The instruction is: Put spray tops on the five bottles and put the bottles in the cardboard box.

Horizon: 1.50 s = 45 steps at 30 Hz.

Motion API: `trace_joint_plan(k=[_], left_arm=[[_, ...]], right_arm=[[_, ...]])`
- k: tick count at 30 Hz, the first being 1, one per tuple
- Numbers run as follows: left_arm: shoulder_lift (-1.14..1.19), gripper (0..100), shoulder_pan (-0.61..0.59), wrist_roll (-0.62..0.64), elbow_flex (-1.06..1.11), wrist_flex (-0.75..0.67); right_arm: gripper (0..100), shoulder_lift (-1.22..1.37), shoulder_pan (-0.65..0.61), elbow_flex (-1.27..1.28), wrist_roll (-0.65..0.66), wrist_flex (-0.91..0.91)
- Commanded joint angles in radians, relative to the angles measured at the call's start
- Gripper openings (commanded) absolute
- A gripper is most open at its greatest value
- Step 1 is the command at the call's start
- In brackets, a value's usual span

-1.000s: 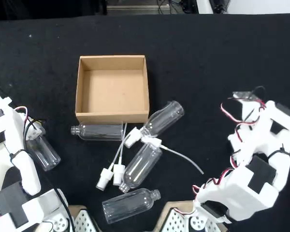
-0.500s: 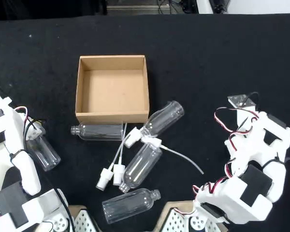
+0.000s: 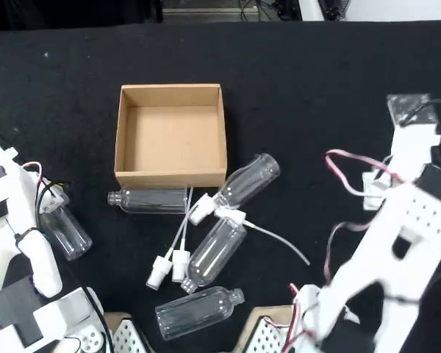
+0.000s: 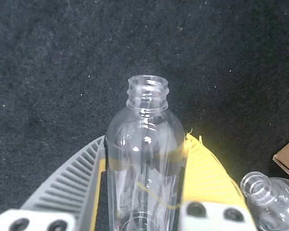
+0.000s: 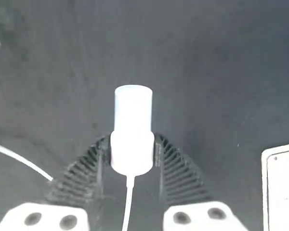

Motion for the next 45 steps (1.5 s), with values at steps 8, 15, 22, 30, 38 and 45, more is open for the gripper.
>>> trace_joint_plan(k=[8,15,22,30,38,45], left_arm=[[-0.347,3,0.002,0.006,0.05,-0.021],[-0.614,3,0.183,0.0,0.262,-0.238],[-0.919,3,0.338,-0.002,0.472,-0.42],[-1.356,3,0.429,-0.002,0.808,-0.671],[-1.527,3,0.564,-0.002,0.983,-0.755],[-1.576,3,0.707,-0.121,0.975,-0.666]], right_arm=[[2.5,-0.257,-0.364,-0.219,-0.393,0.009],[2.2,-0.263,-0.577,-0.329,-0.525,-0.212],[2.2,-0.255,-0.747,-0.329,-0.646,-0.394],[2.2,-0.26,-0.87,-0.331,-0.646,-0.506],[2.5,-0.263,-0.937,-0.332,-0.644,-0.542],[2.5,-0.263,-0.941,-0.329,-0.64,-0.649]])
